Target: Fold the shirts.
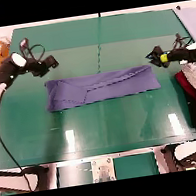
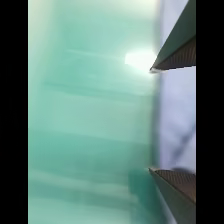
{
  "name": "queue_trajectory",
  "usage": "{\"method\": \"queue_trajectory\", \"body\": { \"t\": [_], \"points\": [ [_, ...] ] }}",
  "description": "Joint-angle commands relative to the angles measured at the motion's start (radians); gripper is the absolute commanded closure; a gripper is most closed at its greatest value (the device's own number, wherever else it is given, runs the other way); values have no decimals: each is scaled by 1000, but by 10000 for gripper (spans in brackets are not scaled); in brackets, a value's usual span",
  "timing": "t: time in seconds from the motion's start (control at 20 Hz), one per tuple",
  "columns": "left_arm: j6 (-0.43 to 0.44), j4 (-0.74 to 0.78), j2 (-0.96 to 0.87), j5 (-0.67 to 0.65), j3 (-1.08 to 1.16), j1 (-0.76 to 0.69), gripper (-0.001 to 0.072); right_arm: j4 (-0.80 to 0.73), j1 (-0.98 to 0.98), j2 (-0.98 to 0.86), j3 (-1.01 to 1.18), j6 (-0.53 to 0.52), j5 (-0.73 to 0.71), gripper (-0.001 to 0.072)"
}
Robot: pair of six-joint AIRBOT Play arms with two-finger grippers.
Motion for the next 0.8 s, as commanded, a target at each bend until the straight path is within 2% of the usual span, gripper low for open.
{"method": "queue_trajectory", "body": {
  "t": [0.0,0.15,0.2,0.25,0.4,0.7,0.75],
  "points": [
    [-7,2,-26,-108,98,72,61,-37,-110,-35,119,-74,177,199],
    [-3,3,-26,-257,112,116,67,-153,-202,-56,101,-116,320,199],
    [4,3,-26,-286,112,117,299,-166,-220,-64,85,-142,356,199],
    [30,0,-26,-299,112,117,676,-166,-230,-74,64,-178,383,199],
    [62,-36,-26,-317,112,105,685,-141,-217,-107,6,-267,389,199],
    [92,-60,-26,-357,112,68,685,-45,-110,-200,5,-343,409,203],
    [95,-61,-26,-360,112,57,685,-41,-97,-199,13,-344,416,319]
  ]
}}
